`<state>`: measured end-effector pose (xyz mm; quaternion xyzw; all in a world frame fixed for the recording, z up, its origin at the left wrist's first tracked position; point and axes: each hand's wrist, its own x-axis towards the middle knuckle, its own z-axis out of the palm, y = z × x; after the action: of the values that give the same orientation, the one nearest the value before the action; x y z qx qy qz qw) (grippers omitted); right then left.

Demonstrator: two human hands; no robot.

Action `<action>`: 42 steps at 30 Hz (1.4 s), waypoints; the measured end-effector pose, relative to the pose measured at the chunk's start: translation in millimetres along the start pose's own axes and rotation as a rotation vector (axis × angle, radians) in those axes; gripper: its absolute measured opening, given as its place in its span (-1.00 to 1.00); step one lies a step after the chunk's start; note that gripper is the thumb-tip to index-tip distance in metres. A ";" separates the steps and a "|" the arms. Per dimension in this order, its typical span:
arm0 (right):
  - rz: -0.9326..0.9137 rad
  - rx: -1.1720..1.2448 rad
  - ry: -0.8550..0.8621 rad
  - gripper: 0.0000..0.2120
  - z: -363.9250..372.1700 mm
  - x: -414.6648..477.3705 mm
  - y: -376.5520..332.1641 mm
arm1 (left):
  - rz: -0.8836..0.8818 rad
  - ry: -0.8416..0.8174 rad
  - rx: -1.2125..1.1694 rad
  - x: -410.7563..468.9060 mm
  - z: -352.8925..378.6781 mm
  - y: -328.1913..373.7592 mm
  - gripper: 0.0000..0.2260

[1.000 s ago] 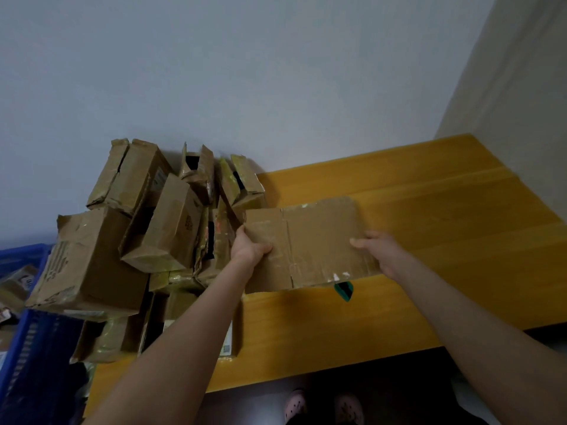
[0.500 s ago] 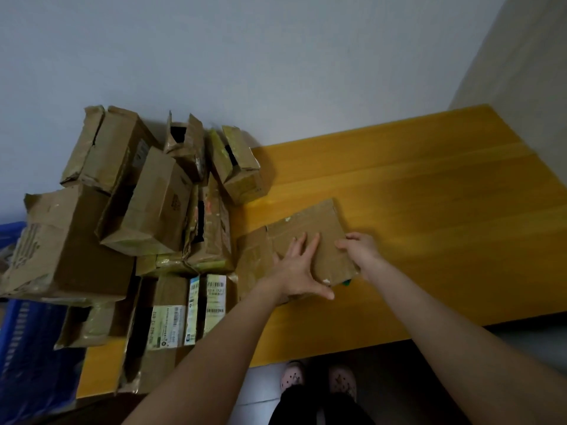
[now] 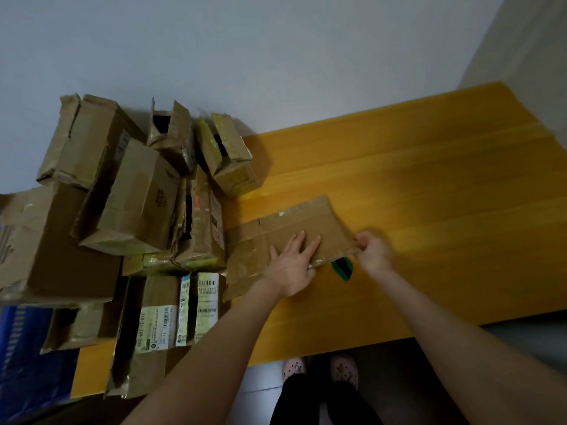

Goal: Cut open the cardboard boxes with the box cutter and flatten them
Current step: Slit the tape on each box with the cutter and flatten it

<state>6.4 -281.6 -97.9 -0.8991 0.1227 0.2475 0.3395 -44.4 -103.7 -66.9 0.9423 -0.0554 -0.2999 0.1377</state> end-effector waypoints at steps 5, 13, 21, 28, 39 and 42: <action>-0.137 -0.372 -0.098 -0.39 16.2 -11.9 11.4 | -0.025 0.033 -0.012 13.3 -4.2 -2.8 -0.40; 0.034 -0.289 0.142 -0.61 -13.4 -0.6 26.6 | 0.024 0.005 0.104 2.6 16.7 -4.9 -0.35; -0.225 -0.416 0.253 -0.58 -10.2 8.1 -13.2 | -0.029 0.125 0.046 5.5 32.4 -17.3 -0.33; -0.651 -0.621 0.002 -0.47 57.3 11.3 -58.3 | -0.263 0.192 0.081 34.6 36.1 -61.9 -0.41; -0.582 -0.787 0.058 -0.37 98.2 41.8 -29.9 | -0.284 0.329 0.082 48.2 63.1 -68.6 -0.35; -0.569 -0.814 0.064 -0.37 100.2 45.2 -30.4 | -0.270 0.299 0.082 49.3 61.0 -71.1 -0.35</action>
<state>20.2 -194.3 -169.9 -0.9637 -0.2239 0.1454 0.0109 -38.2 -58.8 -162.5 0.9800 0.0804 -0.1700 0.0646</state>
